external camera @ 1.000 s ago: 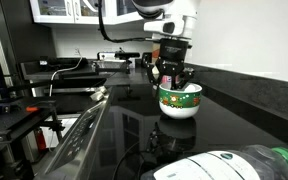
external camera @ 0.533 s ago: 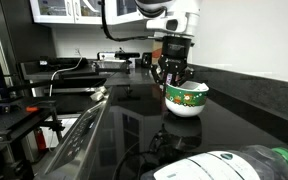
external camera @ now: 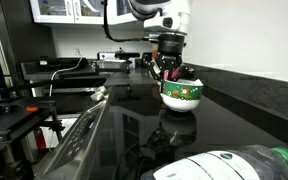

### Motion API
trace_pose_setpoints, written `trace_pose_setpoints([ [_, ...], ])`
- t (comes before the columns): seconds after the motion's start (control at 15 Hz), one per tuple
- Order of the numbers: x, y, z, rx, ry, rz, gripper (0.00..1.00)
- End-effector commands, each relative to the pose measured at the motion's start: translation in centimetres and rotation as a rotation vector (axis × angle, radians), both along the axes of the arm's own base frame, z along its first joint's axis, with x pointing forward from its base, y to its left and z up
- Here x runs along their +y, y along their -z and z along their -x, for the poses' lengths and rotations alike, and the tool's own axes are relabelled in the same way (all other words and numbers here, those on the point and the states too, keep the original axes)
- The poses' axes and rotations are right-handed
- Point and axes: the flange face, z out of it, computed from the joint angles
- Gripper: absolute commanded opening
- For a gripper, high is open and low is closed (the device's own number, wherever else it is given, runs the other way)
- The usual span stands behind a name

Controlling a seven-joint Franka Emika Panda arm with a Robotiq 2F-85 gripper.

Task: Move the mug forward

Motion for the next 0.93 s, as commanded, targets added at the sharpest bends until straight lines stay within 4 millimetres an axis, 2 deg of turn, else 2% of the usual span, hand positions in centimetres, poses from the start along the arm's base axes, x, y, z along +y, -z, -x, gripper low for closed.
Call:
trace_pose_setpoints([
  [0.0, 2.8, -2.6, 2.4, -0.074, -0.018, 0.083, 0.03],
  [0.4, 7.7, -4.4, 7.6, -0.148, -0.053, 0.095, 0.03],
  [0.6, 8.5, -4.3, 10.3, -0.190, -0.074, 0.026, 0.03],
  [0.87, 8.4, -3.4, 12.5, -0.194, -0.064, 0.007, 0.03],
])
